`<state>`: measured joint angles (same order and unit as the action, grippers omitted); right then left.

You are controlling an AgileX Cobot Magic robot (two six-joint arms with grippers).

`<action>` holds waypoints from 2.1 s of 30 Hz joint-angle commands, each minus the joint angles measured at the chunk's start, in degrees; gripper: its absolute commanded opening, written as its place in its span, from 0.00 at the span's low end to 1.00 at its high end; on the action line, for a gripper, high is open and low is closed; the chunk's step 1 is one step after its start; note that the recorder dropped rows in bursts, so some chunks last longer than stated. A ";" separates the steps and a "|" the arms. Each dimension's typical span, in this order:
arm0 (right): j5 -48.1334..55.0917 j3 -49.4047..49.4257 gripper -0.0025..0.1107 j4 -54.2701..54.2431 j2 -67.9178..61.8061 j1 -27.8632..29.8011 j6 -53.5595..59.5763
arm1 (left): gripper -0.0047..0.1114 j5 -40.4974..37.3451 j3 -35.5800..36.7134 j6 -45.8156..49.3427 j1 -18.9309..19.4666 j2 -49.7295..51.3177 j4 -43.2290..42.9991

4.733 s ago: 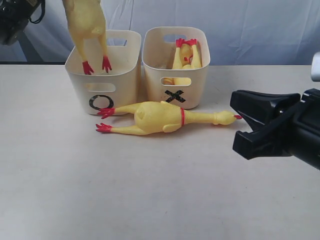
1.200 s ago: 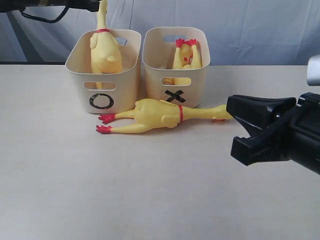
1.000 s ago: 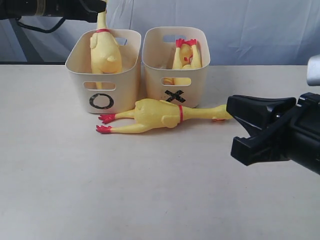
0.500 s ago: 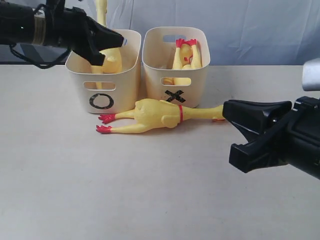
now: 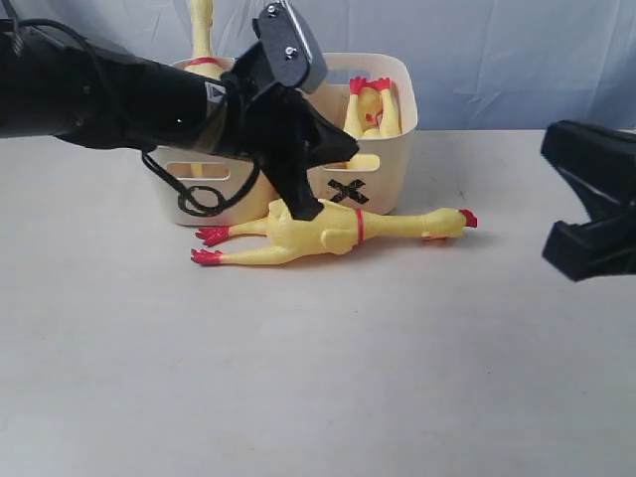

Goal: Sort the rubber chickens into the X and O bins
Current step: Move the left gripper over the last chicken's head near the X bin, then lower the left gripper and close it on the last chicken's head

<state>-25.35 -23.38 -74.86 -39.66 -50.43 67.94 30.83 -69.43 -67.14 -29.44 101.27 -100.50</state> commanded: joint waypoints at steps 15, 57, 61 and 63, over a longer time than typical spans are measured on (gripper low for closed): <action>-9.71 0.19 0.01 -17.74 12.49 -0.04 16.44 | 0.15 -15.86 0.41 6.22 -14.85 1.63 0.55; -9.02 0.19 0.01 -23.71 12.49 -0.04 23.85 | 0.46 -33.08 -15.98 12.08 -18.63 26.64 0.60; -8.53 0.19 0.01 -23.75 12.49 -0.04 23.85 | 0.46 -35.74 -17.97 12.08 -18.32 28.77 0.60; -8.60 0.19 0.01 -24.20 12.49 -0.04 23.85 | 0.46 -35.80 -19.00 12.08 -18.09 29.50 0.71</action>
<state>-34.26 -23.38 -99.00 -27.50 -50.43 91.55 -3.94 -86.94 -54.99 -47.55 129.73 -100.17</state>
